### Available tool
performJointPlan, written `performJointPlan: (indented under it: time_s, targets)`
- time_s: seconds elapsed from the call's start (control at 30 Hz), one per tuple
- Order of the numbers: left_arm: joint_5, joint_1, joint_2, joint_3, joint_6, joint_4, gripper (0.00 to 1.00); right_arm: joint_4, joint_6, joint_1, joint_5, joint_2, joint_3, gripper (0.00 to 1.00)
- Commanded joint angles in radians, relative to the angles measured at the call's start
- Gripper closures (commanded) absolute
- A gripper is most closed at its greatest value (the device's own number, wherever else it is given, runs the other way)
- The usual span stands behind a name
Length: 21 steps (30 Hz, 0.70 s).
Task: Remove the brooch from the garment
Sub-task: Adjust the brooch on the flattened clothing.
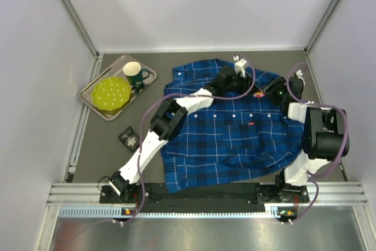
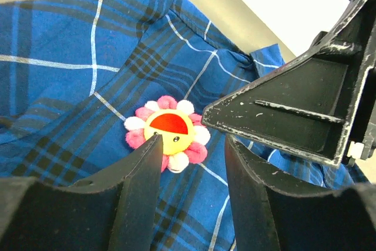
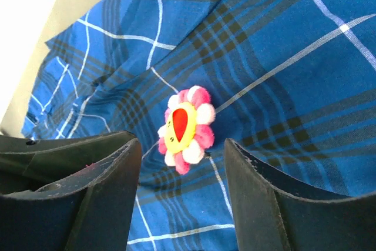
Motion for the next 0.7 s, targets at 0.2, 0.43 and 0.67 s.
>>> performJointPlan:
  time_s: [0.2,0.43,0.67]
  targets:
    - [-0.019,-0.005,0.072,0.071,-0.073,0.035,0.49,0.023,-0.057,-0.016,-0.107,0.112,0.101,0.50]
    - [-0.022,-0.005,0.083,0.070,-0.076,0.009,0.50,0.078,-0.040,-0.019,-0.156,0.149,0.117,0.56]
    - [-0.026,-0.005,0.071,0.050,-0.062,-0.005,0.50,0.128,-0.078,-0.019,-0.187,0.145,0.117,0.57]
